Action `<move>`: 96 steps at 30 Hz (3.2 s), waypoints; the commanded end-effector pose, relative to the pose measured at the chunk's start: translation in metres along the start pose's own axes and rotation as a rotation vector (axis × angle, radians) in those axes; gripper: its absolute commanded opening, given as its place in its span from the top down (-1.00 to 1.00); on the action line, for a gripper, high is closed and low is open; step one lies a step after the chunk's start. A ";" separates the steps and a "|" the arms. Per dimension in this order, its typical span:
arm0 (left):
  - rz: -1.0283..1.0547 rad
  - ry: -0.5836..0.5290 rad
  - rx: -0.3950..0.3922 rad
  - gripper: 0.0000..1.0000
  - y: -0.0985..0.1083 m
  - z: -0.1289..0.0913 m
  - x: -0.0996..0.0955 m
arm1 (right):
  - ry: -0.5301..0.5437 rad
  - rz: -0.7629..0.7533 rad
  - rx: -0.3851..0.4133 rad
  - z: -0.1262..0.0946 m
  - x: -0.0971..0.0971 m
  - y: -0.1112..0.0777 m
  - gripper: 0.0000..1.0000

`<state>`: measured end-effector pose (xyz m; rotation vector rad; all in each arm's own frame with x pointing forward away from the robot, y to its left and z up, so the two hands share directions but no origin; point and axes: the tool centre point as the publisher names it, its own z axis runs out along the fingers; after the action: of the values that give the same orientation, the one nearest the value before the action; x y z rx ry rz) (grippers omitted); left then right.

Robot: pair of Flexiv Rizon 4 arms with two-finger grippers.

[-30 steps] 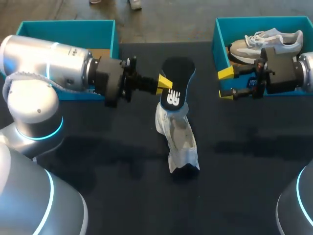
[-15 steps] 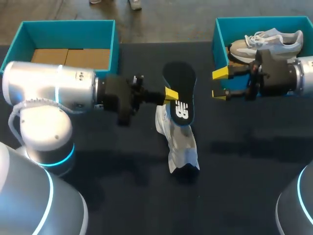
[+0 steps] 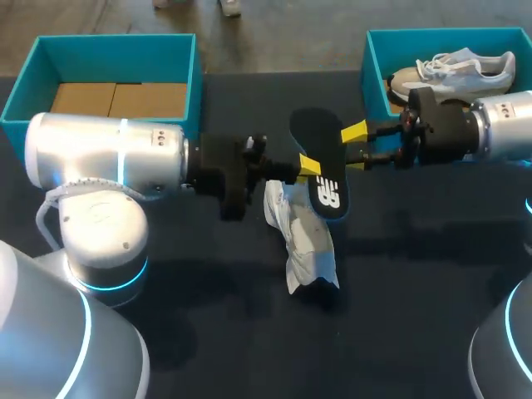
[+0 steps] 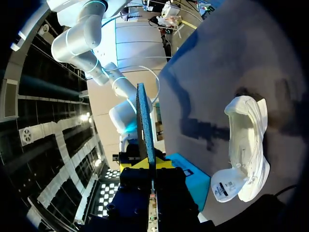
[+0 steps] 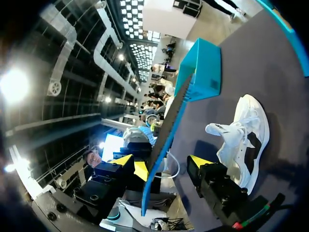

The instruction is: Take the shoe out of the shoebox, open the shoe tongue, remove and reinsert the insole, then place the shoe into the shoebox

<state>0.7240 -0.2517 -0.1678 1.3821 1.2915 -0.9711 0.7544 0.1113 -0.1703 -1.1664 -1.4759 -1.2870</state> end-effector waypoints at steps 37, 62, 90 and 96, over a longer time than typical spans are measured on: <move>-0.223 0.240 0.000 -1.00 0.000 -0.026 -0.004 | -0.048 0.045 0.063 0.020 -0.025 0.006 1.00; -0.303 0.846 0.195 -1.00 0.034 -0.067 -0.033 | -0.079 0.094 0.082 0.033 -0.053 0.000 1.00; -0.176 1.299 0.239 -1.00 0.071 -0.055 -0.042 | -0.080 0.099 0.106 0.049 -0.058 0.003 1.00; -0.151 1.311 0.236 -1.00 0.081 -0.042 -0.042 | -0.077 0.100 0.106 0.050 -0.058 0.002 1.00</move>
<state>0.7913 -0.2085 -0.1064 2.1328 2.1724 -0.3762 0.7674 0.1518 -0.2307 -1.2164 -1.5029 -1.0956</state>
